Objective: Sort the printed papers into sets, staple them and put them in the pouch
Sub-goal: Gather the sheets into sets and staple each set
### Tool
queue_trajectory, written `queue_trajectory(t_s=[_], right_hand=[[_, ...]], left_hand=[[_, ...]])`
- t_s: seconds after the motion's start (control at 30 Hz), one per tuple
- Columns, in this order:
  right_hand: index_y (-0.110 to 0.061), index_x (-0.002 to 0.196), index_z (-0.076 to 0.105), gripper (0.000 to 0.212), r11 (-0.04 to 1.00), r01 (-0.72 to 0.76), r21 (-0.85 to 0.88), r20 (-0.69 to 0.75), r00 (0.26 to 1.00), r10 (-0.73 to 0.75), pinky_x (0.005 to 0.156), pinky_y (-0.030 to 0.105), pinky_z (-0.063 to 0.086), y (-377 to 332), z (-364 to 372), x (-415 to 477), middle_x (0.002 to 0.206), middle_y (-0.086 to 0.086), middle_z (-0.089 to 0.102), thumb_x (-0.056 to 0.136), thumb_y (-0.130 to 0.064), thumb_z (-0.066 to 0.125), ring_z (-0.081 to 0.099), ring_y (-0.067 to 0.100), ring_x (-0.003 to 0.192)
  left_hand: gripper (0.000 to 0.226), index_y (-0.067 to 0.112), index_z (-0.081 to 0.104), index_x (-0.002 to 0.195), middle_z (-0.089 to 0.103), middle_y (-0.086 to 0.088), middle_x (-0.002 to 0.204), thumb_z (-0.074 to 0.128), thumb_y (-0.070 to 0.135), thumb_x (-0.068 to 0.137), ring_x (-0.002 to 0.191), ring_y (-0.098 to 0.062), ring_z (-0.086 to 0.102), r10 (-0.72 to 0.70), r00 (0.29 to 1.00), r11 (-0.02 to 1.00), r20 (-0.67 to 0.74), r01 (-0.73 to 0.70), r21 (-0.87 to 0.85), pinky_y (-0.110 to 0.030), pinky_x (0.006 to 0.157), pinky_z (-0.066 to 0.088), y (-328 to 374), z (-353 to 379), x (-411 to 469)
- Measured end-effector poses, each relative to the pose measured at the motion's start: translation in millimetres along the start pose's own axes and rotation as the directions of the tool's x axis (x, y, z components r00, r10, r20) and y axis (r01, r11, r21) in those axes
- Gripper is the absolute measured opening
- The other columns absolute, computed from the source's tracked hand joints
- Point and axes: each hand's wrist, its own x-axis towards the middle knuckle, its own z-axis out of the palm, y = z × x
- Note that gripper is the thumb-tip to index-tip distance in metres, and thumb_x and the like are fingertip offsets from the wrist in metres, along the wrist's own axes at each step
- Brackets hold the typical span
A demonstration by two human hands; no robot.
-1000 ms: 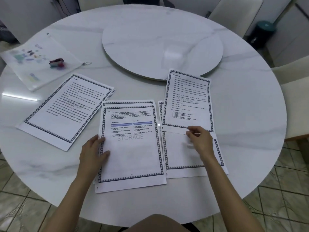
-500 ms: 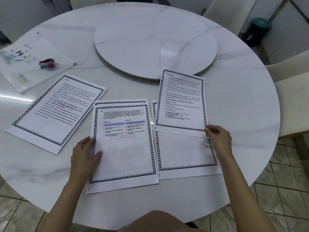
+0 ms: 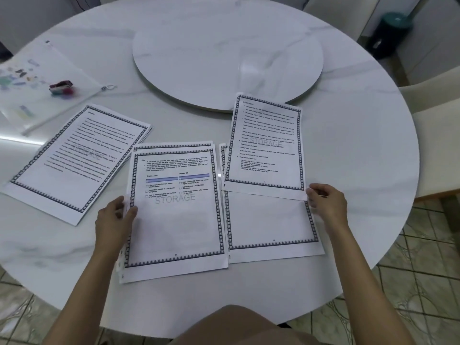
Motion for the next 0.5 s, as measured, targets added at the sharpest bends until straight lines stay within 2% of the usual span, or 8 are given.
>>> queue_trajectory(t_s=[0.1, 0.2, 0.37, 0.43, 0.5], right_hand=[[-0.016, 0.091, 0.065, 0.009, 1.0, -0.001, -0.016, 0.004, 1.0, 0.002, 0.09, 0.044, 0.052, 2, -1, 1, 0.09, 0.007, 0.066, 0.083, -0.015, 0.066, 0.064, 0.028, 0.093], [-0.017, 0.09, 0.064, 0.008, 0.999, 0.007, -0.033, 0.004, 1.0, -0.007, 0.09, 0.045, 0.052, 3, -1, 2, 0.09, 0.007, 0.066, 0.082, -0.015, 0.066, 0.064, 0.027, 0.09], [-0.012, 0.098, 0.065, 0.015, 1.0, 0.0, -0.028, -0.002, 1.0, 0.0, 0.088, 0.043, 0.053, 3, -2, 4, 0.093, 0.008, 0.065, 0.084, -0.014, 0.066, 0.062, 0.022, 0.084], [-0.011, 0.1, 0.065, 0.017, 0.999, 0.001, -0.034, -0.006, 1.0, -0.001, 0.089, 0.042, 0.053, 4, -1, 6, 0.093, 0.007, 0.065, 0.084, -0.015, 0.066, 0.062, 0.021, 0.084], [-0.01, 0.1, 0.064, 0.018, 0.999, 0.004, -0.049, -0.018, 1.0, -0.005, 0.09, 0.042, 0.052, 3, -1, 8, 0.093, 0.008, 0.066, 0.083, -0.015, 0.066, 0.064, 0.024, 0.087]], left_hand=[[0.048, 0.009, 0.044, 0.135, 0.053, -0.016, 0.131, 0.055, 0.026, 0.091, 0.119, -0.032, 0.05, -0.076, 0.997, 0.993, -0.002, 0.075, -0.094, -0.043, 0.098, 0.04, 2, -1, 3], [0.046, 0.012, 0.044, 0.134, 0.052, -0.012, 0.133, 0.054, 0.029, 0.092, 0.12, -0.031, 0.049, -0.144, 0.99, 0.978, -0.009, 0.141, -0.151, -0.044, 0.098, 0.04, 3, -1, 9], [0.046, 0.013, 0.045, 0.133, 0.053, -0.014, 0.131, 0.054, 0.031, 0.091, 0.118, -0.034, 0.051, -0.2, 0.98, 0.961, 0.004, 0.197, -0.193, -0.048, 0.099, 0.042, 1, 0, 19], [0.045, 0.014, 0.046, 0.132, 0.053, -0.015, 0.13, 0.055, 0.03, 0.091, 0.116, -0.036, 0.052, -0.204, 0.979, 0.955, 0.017, 0.203, -0.216, -0.047, 0.095, 0.044, 0, 0, 22], [0.044, 0.013, 0.046, 0.131, 0.055, -0.016, 0.128, 0.055, 0.028, 0.091, 0.104, -0.034, 0.056, -0.202, 0.979, 0.95, 0.028, 0.203, -0.236, -0.043, 0.086, 0.046, -1, 0, 24]])
